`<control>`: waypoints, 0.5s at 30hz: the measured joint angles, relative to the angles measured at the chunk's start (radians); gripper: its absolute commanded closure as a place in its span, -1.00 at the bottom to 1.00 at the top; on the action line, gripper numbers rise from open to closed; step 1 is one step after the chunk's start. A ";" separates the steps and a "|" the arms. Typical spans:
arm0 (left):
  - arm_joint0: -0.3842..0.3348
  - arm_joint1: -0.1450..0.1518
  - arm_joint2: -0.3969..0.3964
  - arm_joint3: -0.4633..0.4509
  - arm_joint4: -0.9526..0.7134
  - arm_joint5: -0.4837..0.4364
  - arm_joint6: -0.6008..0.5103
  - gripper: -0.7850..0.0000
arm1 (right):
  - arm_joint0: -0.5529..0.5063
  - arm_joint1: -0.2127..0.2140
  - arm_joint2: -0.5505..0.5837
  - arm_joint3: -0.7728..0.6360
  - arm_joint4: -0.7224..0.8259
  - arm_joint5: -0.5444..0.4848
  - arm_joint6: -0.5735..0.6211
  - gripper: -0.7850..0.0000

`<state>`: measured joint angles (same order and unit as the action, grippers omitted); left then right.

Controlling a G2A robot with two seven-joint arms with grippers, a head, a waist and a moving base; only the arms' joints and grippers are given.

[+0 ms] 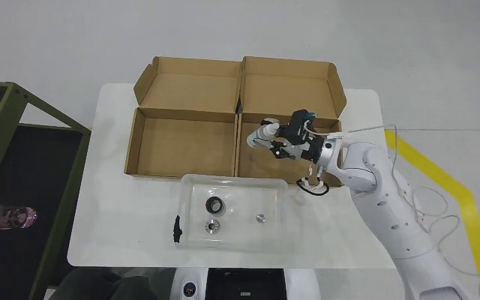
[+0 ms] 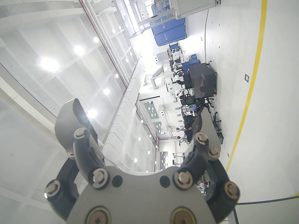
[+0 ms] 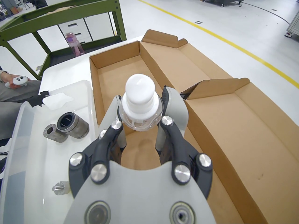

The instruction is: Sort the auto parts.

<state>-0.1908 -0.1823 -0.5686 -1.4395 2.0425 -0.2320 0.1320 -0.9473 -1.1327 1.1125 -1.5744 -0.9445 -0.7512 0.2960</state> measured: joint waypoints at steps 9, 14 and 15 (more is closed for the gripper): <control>0.000 0.000 0.000 0.000 0.000 0.000 0.000 -1.00 | 0.084 -0.025 -0.093 0.114 -0.083 0.058 -0.002 1.00; 0.000 0.000 0.000 0.000 0.000 0.000 0.000 -1.00 | 0.114 -0.036 -0.133 0.166 -0.120 0.068 -0.003 1.00; 0.000 0.000 0.000 0.000 0.000 0.000 0.000 -1.00 | 0.118 -0.038 -0.138 0.173 -0.127 0.069 -0.005 1.00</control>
<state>-0.1908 -0.1823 -0.5686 -1.4395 2.0425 -0.2320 0.1320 -0.8292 -1.1707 0.9742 -1.4015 -1.0716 -0.6819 0.2909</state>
